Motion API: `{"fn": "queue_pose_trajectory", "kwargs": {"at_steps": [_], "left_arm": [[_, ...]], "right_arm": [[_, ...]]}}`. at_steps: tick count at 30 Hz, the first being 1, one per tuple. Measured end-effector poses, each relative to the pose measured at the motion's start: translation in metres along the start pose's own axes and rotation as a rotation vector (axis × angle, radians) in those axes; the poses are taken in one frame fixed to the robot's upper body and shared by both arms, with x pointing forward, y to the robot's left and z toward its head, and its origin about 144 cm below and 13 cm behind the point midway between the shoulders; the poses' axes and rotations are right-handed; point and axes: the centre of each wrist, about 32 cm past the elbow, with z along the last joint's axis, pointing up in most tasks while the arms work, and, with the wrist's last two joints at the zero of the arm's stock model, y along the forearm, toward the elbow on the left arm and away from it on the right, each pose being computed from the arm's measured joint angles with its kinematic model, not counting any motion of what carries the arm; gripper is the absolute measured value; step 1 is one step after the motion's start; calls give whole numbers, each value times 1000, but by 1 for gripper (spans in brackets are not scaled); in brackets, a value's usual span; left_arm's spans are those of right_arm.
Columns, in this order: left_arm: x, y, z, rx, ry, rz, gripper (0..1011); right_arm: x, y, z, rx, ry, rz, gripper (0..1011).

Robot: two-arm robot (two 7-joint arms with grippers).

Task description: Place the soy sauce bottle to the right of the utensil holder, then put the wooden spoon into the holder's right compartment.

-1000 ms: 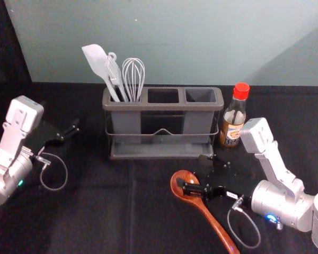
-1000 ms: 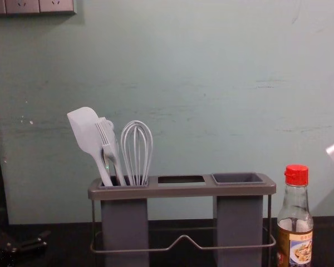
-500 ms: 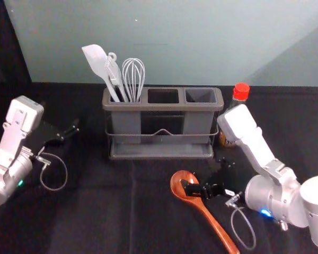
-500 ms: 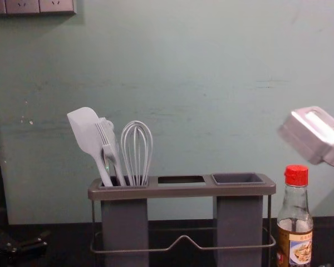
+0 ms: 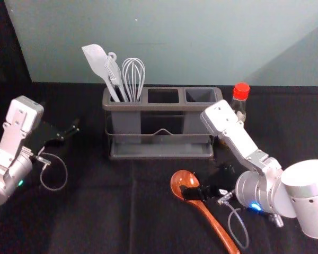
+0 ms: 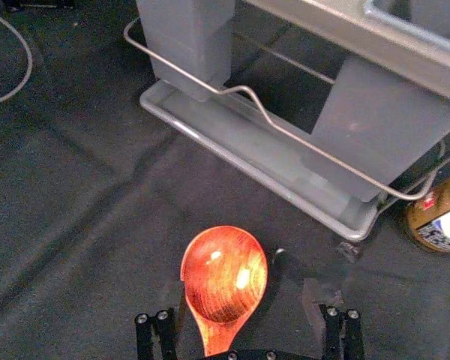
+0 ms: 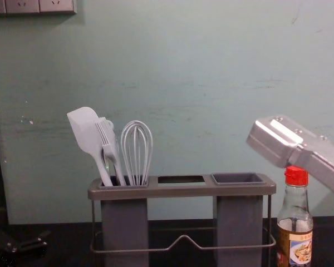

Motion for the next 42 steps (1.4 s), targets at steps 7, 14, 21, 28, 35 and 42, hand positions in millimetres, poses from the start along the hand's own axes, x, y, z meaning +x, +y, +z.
{"fn": "queue_pose_trajectory", "kwargs": {"at_steps": [7, 14, 21, 28, 35, 42], "left_arm": [[0, 0, 0, 0, 0, 0, 1005], [0, 0, 0, 0, 0, 0, 1005], [0, 0, 0, 0, 0, 0, 1005], [0, 0, 0, 0, 0, 0, 1005], [0, 0, 0, 0, 0, 0, 1005], [0, 0, 0, 0, 0, 0, 1005]], "right_arm": [[0, 14, 1, -26, 13, 32, 1002], [-1, 27, 1, -46, 13, 28, 1003], [1, 37, 2, -51, 19, 38, 1002], [1, 40, 3, -45, 26, 51, 1002], [1, 43, 5, -49, 23, 52, 1002], [0, 45, 7, -54, 22, 47, 1002]]}}
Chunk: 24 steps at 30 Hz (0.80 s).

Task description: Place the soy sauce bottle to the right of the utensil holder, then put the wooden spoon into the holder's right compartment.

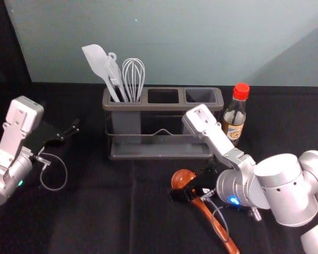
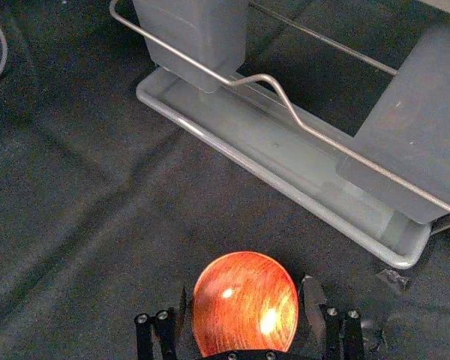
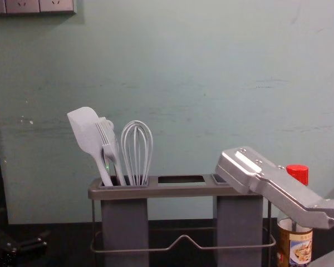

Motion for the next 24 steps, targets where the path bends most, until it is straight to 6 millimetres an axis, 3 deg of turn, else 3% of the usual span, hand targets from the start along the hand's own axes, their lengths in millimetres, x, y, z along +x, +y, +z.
{"fn": "queue_pose_trajectory", "kwargs": {"at_steps": [24], "left_arm": [[0, 0, 0, 0, 0, 0, 1005]], "right_arm": [[1, 8, 3, -8, -11, -4, 997]]}}
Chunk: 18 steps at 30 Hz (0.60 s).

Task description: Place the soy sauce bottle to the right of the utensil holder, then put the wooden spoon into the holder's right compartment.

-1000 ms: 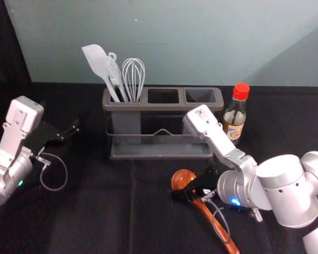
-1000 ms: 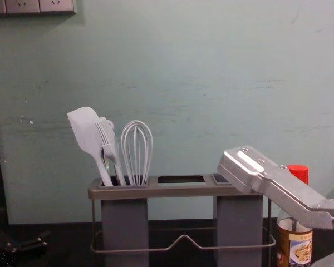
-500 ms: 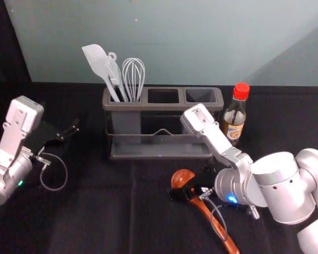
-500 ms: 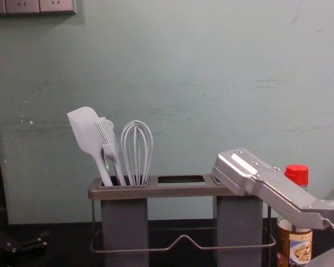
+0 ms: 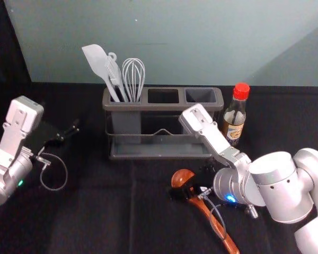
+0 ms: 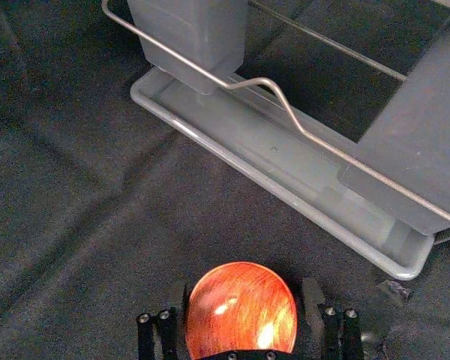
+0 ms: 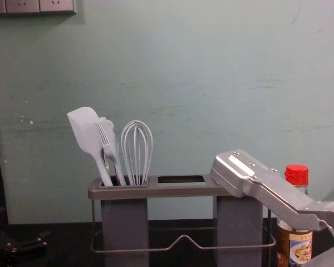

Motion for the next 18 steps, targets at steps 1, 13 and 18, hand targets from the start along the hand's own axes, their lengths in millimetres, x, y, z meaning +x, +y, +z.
{"fn": "queue_pose_trajectory", "kwargs": {"at_steps": [1, 13, 18], "left_arm": [[0, 0, 0, 0, 0, 0, 1005], [0, 0, 0, 0, 0, 0, 1005], [0, 0, 0, 0, 0, 0, 1005]], "right_arm": [[0, 0, 0, 1, 1, -1, 980], [0, -5, 0, 3, 1, -6, 837], [1, -19, 0, 35, -5, -14, 837]]}}
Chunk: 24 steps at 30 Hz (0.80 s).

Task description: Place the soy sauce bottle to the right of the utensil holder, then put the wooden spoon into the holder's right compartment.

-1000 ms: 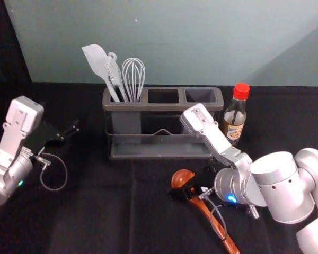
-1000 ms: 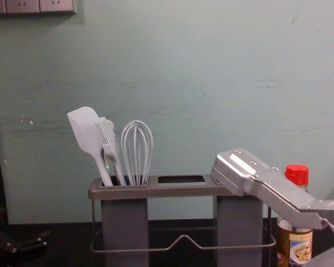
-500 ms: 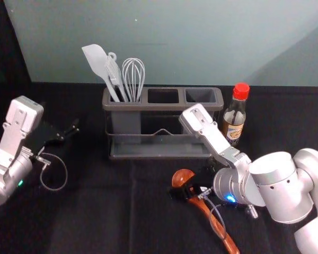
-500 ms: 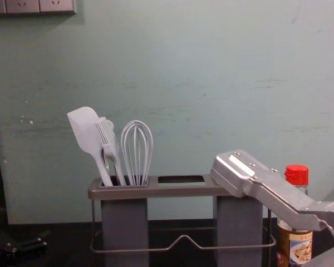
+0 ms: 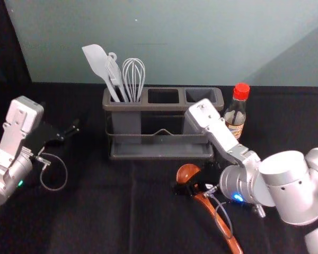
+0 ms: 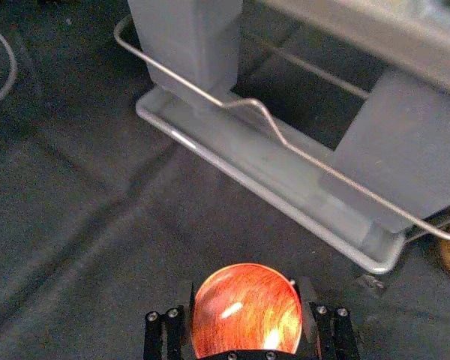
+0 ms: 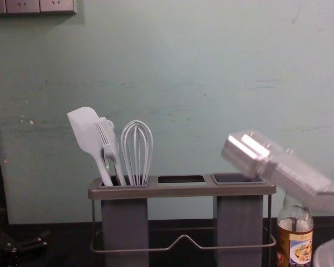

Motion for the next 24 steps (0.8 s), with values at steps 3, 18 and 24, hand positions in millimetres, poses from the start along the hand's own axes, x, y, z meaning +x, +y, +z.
{"fn": "queue_pose_trajectory", "kwargs": {"at_steps": [3, 18, 24], "left_arm": [[0, 0, 0, 0, 0, 0, 1005], [0, 0, 0, 0, 0, 0, 1005], [0, 0, 0, 0, 0, 0, 1005]], "right_arm": [[1, -12, 0, 37, -5, -4, 838], [1, -59, -21, 325, -84, -58, 837], [3, -61, -42, 531, -136, -89, 837]]}}
